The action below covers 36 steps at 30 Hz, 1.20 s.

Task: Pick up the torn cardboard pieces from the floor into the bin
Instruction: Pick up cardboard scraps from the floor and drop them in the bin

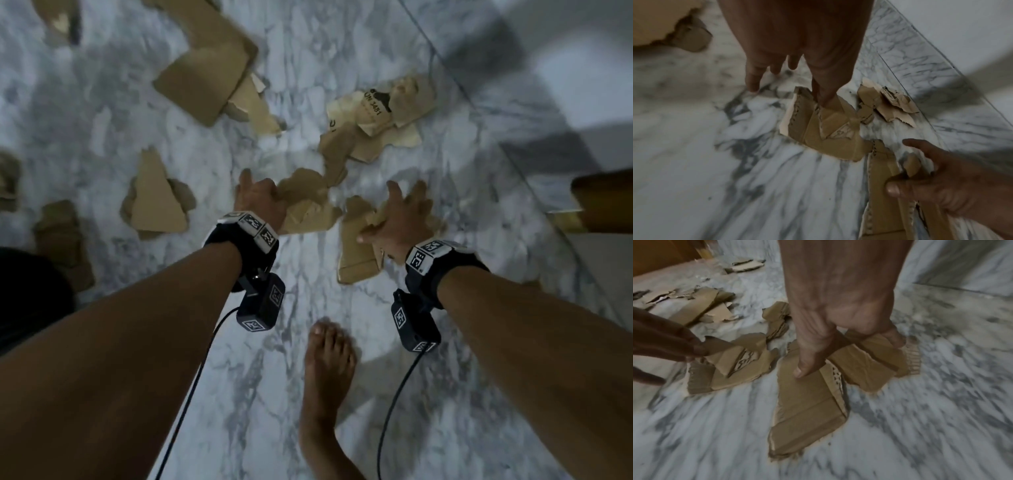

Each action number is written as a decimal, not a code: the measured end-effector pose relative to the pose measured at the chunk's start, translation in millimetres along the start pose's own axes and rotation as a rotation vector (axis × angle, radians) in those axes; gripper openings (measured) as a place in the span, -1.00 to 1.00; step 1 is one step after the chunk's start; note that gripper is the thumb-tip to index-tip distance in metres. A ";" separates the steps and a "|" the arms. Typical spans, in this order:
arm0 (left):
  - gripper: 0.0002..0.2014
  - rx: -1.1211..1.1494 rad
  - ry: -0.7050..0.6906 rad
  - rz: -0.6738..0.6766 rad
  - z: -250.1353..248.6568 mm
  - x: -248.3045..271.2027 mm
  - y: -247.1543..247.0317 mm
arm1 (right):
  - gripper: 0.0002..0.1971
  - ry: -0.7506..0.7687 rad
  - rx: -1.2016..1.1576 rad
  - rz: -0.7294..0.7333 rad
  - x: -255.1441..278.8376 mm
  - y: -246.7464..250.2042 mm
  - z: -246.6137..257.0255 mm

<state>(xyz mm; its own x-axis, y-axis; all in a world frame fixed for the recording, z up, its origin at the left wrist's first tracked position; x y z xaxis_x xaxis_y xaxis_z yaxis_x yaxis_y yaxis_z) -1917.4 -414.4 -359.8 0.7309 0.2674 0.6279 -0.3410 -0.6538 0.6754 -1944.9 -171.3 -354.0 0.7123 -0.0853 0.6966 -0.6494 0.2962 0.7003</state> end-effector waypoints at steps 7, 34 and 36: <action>-0.70 -0.114 0.027 0.019 -23.6 11.9 -19.8 | -0.03 -0.005 0.083 -0.076 10.2 -15.1 0.3; -0.90 0.152 0.143 -0.296 33.8 210.4 147.6 | -0.79 0.342 0.148 -0.078 155.0 55.0 122.9; -0.92 0.176 0.162 -0.357 45.9 243.0 185.6 | -0.88 0.434 0.067 -0.081 196.2 64.9 165.0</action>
<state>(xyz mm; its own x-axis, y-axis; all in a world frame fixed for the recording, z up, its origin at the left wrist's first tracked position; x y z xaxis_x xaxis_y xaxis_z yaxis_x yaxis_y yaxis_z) -1776.0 -503.3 -99.6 0.6776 0.5975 0.4288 0.0330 -0.6072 0.7938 -1891.2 -325.8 -146.3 0.7983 0.3055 0.5190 -0.5922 0.2417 0.7687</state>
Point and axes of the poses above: each hand's wrist, its own x-axis away from the middle knuckle, its own y-axis out of the back of the hand, z = x × y, the point moved 2 cm from there along -x, towards the middle knuckle, and after that the axes turned 2 degrees about z, right-handed, at the moved point
